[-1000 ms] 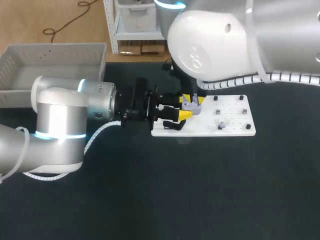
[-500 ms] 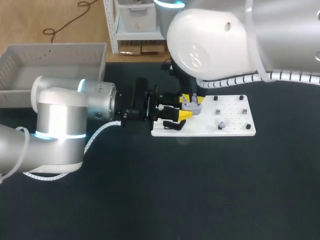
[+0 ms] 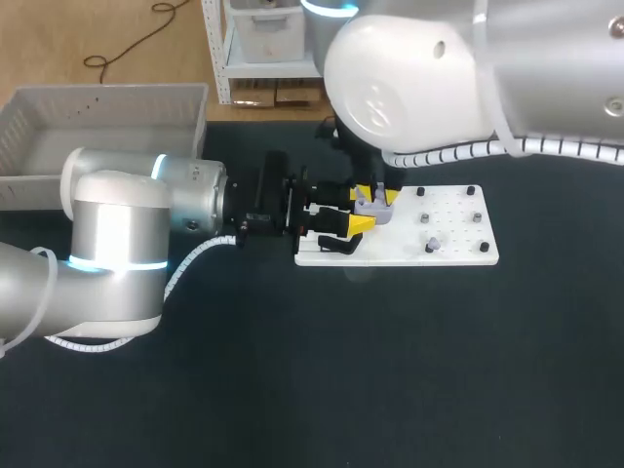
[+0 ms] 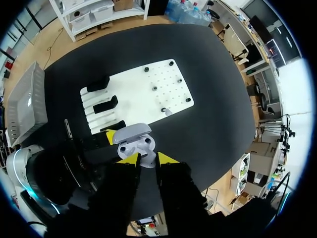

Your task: Pick up each earbud case from the left stands, insert the matching earbuds, close the lid, and place the case in the box.

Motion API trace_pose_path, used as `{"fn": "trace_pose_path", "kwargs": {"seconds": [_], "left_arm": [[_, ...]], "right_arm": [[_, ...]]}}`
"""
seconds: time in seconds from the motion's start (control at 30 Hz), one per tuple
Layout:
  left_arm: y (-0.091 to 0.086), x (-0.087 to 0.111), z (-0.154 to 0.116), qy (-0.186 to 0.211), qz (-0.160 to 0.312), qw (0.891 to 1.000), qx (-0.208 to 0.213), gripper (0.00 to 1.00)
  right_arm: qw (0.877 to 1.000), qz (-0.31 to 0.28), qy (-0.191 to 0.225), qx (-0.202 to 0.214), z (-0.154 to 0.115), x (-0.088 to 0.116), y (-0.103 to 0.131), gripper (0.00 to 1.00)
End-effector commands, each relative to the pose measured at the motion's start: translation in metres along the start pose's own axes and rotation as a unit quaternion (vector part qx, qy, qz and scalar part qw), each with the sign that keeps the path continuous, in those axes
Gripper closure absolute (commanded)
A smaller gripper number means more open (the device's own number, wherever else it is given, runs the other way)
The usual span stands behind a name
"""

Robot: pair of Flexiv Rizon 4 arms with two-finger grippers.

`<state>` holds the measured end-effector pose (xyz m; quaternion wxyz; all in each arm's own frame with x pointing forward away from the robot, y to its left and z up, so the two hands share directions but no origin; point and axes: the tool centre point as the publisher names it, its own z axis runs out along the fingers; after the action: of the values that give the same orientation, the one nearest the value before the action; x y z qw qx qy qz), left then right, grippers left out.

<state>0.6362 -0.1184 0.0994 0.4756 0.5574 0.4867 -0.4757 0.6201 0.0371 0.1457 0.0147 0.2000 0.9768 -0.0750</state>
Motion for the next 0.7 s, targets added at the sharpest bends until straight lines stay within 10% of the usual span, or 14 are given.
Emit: {"fn": "trace_pose_path", "kwargs": {"seconds": [0.03, 0.7], "left_arm": [[0.0014, 0.0006, 0.0006, 0.0, 0.0, 1.0, 0.001, 1.0], [0.0014, 0.0006, 0.0006, 0.0, 0.0, 1.0, 0.001, 1.0]], "right_arm": [[1.0, 0.0, 0.003, 0.005, 0.0023, -0.0026, 0.0032, 1.0], [1.0, 0.006, 0.005, 0.015, 0.0085, -0.0075, 0.0014, 1.0]]}}
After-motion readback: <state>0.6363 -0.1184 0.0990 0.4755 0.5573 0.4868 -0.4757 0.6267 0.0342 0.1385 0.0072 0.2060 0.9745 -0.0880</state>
